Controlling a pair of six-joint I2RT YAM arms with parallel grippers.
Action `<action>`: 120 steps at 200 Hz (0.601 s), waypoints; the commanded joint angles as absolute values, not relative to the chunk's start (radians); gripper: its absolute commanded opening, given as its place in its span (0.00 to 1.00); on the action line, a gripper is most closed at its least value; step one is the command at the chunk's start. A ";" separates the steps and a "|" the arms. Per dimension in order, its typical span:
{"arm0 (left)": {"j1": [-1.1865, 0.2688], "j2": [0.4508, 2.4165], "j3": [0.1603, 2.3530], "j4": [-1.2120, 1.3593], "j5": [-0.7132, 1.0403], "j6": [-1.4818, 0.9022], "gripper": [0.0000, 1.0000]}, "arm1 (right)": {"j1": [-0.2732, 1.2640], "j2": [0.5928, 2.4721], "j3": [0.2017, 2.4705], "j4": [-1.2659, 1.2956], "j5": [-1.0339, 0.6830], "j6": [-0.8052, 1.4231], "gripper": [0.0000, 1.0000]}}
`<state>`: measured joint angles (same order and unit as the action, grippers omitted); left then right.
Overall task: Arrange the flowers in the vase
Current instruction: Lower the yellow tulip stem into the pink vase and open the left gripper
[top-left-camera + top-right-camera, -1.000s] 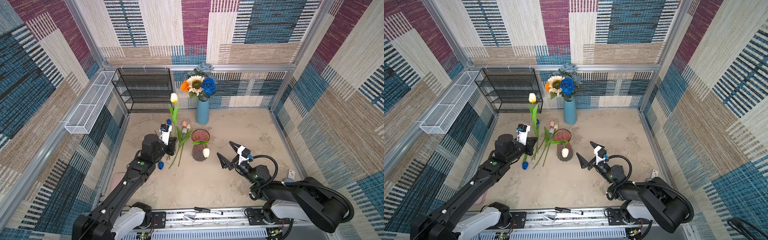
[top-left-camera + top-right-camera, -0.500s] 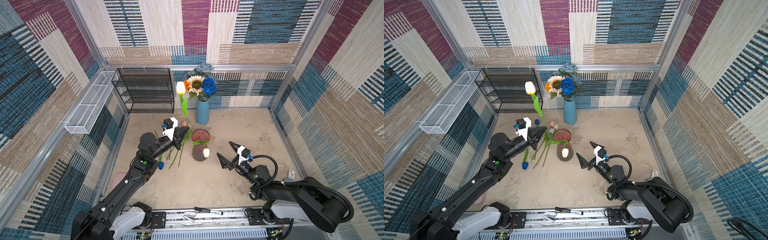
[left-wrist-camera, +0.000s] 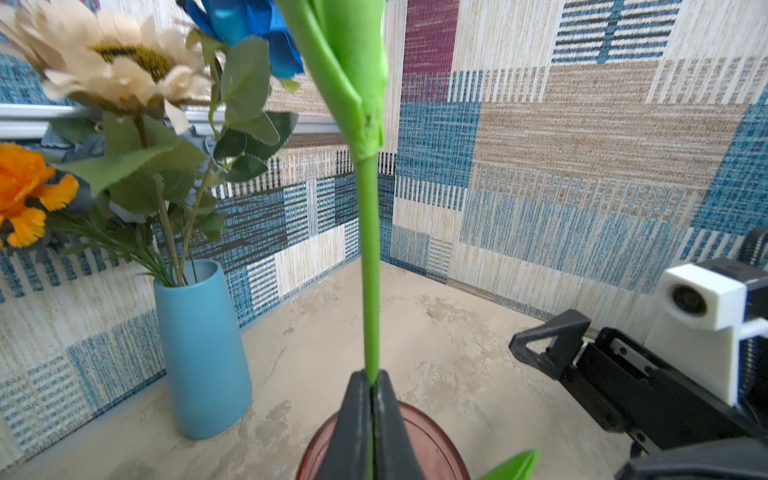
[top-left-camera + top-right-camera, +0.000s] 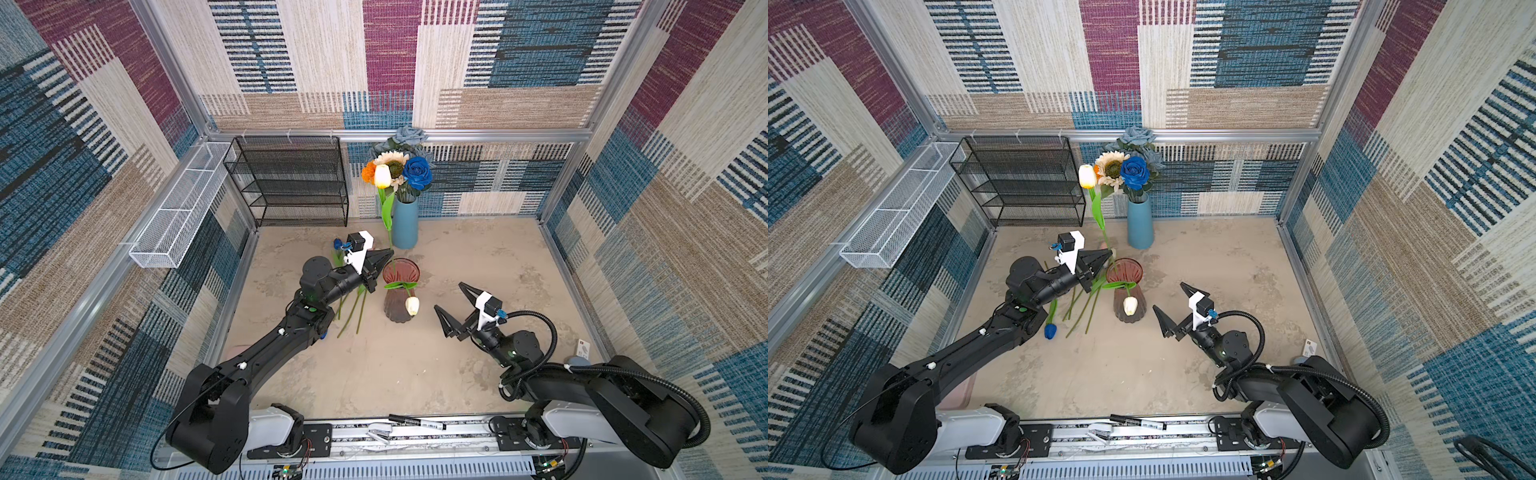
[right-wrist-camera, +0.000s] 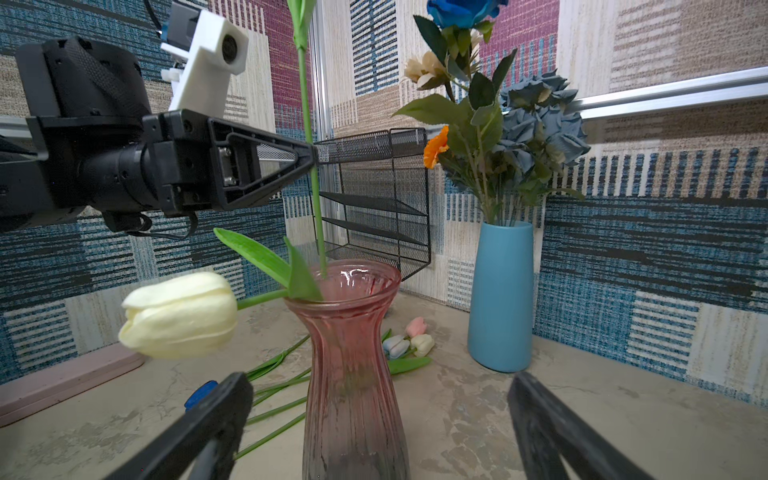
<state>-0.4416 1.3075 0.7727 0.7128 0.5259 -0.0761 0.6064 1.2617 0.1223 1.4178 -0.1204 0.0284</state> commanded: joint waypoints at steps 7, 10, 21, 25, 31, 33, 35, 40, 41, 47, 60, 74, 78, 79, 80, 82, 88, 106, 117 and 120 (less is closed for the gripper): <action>-0.448 1.296 0.732 0.726 0.502 -0.039 0.00 | 0.607 1.267 0.123 1.447 -0.112 0.028 1.00; -0.449 1.293 0.729 0.720 0.500 -0.035 0.00 | 0.606 1.268 0.123 1.447 -0.113 0.028 1.00; -0.451 1.286 0.719 0.697 0.494 -0.025 0.00 | 0.606 1.272 0.124 1.448 -0.113 0.028 1.00; -0.451 1.284 0.717 0.690 0.494 -0.021 0.00 | 0.606 1.273 0.125 1.448 -0.114 0.030 1.00; -0.453 1.283 0.713 0.680 0.495 -0.016 0.00 | 0.606 1.277 0.126 1.449 -0.114 0.029 1.00; -0.453 1.282 0.711 0.677 0.494 -0.015 0.00 | 0.607 1.277 0.126 1.449 -0.114 0.029 1.00; -0.453 1.282 0.711 0.674 0.495 -0.014 0.00 | 0.606 1.278 0.126 1.450 -0.114 0.029 1.00; -0.453 1.281 0.707 0.668 0.493 -0.012 0.00 | 0.606 1.279 0.127 1.450 -0.114 0.029 1.00; -0.453 1.281 0.706 0.667 0.492 -0.012 0.00 | 0.606 1.281 0.127 1.450 -0.115 0.029 1.00; -0.454 1.282 0.702 0.661 0.489 -0.012 0.00 | 0.607 1.283 0.127 1.451 -0.114 0.029 1.00; -0.455 1.280 0.698 0.627 0.489 -0.005 0.03 | 0.607 1.283 0.129 1.448 -0.115 0.029 1.00; -0.456 1.272 0.692 0.583 0.479 0.000 0.02 | 0.607 1.280 0.129 1.446 -0.111 0.028 1.00; -0.456 1.270 0.690 0.573 0.477 0.001 0.02 | 0.606 1.279 0.128 1.445 -0.110 0.028 1.00; -0.456 1.269 0.690 0.571 0.477 0.002 0.02 | 0.606 1.278 0.127 1.445 -0.110 0.028 1.00; -0.456 1.269 0.690 0.569 0.476 0.003 0.03 | 0.607 1.278 0.127 1.445 -0.110 0.028 1.00; -0.457 1.268 0.690 0.563 0.476 0.005 0.03 | 0.606 1.277 0.127 1.444 -0.110 0.026 1.00; -0.457 1.264 0.692 0.539 0.475 0.012 0.03 | 0.607 1.277 0.128 1.445 -0.110 0.027 1.00; -0.457 1.246 0.710 0.450 0.472 0.041 0.14 | 0.607 1.279 0.129 1.445 -0.112 0.029 1.00; -0.457 1.231 0.726 0.388 0.463 0.061 0.14 | 0.607 1.282 0.129 1.446 -0.114 0.032 1.00; -0.457 1.227 0.730 0.370 0.461 0.068 0.14 | 0.607 1.283 0.130 1.447 -0.116 0.032 1.00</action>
<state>-0.4564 1.2530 0.7025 0.5133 0.4751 0.0021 0.6064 1.2804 0.1242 1.4178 -0.1204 0.0284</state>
